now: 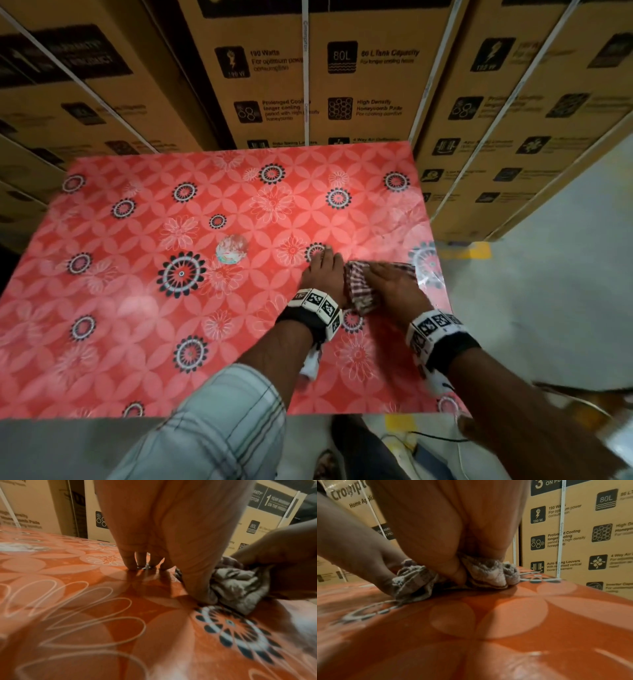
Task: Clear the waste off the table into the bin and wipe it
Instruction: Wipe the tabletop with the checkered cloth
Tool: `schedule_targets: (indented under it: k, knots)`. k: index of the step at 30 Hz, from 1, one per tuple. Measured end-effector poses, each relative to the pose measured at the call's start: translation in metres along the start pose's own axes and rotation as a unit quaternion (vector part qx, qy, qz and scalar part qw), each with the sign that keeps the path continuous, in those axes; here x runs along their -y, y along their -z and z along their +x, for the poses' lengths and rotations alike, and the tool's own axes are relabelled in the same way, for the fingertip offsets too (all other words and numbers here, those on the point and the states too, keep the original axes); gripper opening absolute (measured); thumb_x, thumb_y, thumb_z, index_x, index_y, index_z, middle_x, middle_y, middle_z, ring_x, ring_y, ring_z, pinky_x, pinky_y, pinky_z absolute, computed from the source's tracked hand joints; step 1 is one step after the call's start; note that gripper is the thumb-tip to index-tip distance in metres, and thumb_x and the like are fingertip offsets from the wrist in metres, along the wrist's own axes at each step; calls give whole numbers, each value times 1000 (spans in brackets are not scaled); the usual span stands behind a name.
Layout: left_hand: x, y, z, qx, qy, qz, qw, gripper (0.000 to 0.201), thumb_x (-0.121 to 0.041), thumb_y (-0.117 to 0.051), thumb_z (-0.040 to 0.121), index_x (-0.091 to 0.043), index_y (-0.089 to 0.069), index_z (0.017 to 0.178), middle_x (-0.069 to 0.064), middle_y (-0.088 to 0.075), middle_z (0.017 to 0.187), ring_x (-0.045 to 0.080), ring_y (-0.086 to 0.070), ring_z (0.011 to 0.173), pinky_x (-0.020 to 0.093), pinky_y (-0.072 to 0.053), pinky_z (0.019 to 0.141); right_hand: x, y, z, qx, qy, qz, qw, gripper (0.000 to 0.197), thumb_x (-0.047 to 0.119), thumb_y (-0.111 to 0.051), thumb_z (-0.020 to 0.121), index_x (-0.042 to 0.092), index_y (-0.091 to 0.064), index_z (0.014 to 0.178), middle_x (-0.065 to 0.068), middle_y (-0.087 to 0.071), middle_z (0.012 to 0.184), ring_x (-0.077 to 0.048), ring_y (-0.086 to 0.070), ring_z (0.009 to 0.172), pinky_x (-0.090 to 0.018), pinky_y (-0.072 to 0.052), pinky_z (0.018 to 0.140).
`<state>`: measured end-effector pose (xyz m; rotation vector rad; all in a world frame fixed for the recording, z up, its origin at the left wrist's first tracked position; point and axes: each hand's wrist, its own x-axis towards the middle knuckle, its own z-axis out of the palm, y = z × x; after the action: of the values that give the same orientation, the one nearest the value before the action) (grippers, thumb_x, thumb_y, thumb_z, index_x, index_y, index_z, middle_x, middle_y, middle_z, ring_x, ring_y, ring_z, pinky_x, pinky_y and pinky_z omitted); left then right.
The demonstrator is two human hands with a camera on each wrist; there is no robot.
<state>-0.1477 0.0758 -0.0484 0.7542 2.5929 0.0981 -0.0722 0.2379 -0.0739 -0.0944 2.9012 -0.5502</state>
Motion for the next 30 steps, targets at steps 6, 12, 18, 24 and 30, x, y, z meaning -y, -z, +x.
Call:
schedule_targets:
  k: [6,12,18,24,30]
  knots:
    - [-2,-21,-36,-15,-5,39,999,103,-58,-72,73,-14,-18,149,11,-13,159,35,-22,141,50,-33,108,0,30,37,29,-44,-49,997,59,9,-47,92,11,-28,147,-12,-22,156,-29,-22,143,-32,-15,115]
    - [-5,-29,-50,-28,10,27,999,96,-55,-67,80,-15,-17,151,9,-11,161,32,-19,144,49,-30,110,12,10,12,23,-56,-60,996,62,13,-50,89,9,-29,146,-13,-25,154,-32,-25,141,-37,-20,116]
    - [-3,-27,-55,-16,-6,16,1000,93,-54,-61,84,-13,-12,152,11,-8,162,34,-15,145,52,-25,112,27,-28,-70,-4,-23,-25,999,68,19,-75,71,6,-51,133,-18,-50,137,-37,-48,125,-47,-39,105]
    - [-8,-43,-87,14,-28,47,998,124,-66,-77,61,-17,-9,152,12,-3,161,39,-11,146,55,-20,115,20,-2,-27,13,-76,-55,996,61,11,-52,90,13,-29,147,-12,-25,155,-30,-27,140,-42,-23,116]
    - [-7,-59,-114,21,-19,38,999,113,-62,-67,77,-19,4,155,10,11,163,35,4,149,51,-5,118,45,-10,-67,-10,-81,-45,996,58,10,-50,90,10,-33,145,-13,-31,152,-31,-31,138,-39,-25,114]
